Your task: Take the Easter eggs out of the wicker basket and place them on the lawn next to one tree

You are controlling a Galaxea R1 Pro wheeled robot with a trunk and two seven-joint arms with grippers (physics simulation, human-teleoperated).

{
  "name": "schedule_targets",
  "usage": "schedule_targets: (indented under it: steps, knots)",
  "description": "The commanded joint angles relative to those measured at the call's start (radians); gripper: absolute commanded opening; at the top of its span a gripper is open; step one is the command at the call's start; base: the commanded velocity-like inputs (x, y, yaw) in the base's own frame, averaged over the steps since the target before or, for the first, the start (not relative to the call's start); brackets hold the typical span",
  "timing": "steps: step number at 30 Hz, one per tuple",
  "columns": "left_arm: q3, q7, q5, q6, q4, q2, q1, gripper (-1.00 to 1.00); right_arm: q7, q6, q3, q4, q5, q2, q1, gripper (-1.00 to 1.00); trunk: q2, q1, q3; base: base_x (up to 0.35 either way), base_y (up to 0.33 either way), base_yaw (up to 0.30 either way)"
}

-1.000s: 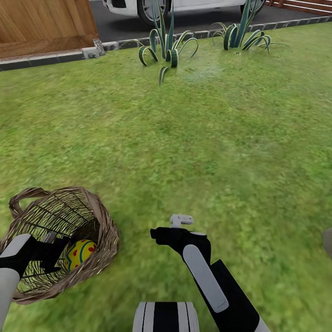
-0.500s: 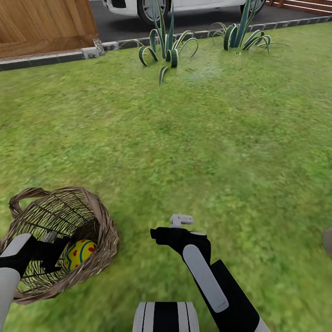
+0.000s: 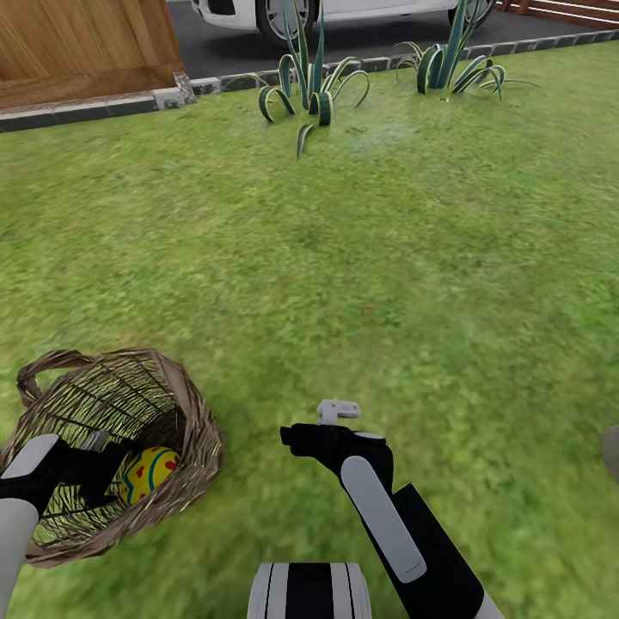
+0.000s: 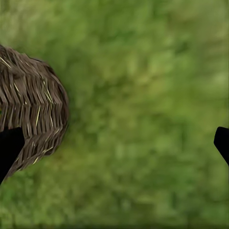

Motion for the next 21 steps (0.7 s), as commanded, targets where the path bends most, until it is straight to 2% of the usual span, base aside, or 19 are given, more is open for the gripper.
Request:
schedule_targets:
  steps: [1, 12, 16, 21]
  knots:
    - [0.003, 0.010, 0.009, 0.001, -0.002, 0.000, 0.000, 1.00, -0.010, 0.002, 0.001, -0.001, -0.009, 0.000, -0.001, 1.00, 0.000, 0.000, -0.001, 0.000, 0.000, 0.000]
    - [0.003, 0.008, 0.009, 0.002, -0.003, 0.000, 0.000, 1.00, -0.010, 0.002, 0.001, -0.001, -0.009, 0.000, -0.001, 1.00, 0.000, 0.000, -0.001, 0.000, 0.000, 0.000]
    - [0.003, 0.007, 0.009, 0.002, -0.004, 0.000, -0.001, 1.00, -0.010, 0.002, 0.001, -0.001, -0.009, 0.000, -0.001, 1.00, -0.001, 0.002, -0.016, 0.000, 0.000, 0.000]
    - [0.003, 0.006, 0.009, 0.003, -0.004, 0.000, -0.001, 1.00, -0.010, 0.002, 0.001, -0.001, -0.009, -0.001, -0.001, 1.00, -0.001, 0.002, -0.016, 0.000, 0.000, 0.000]
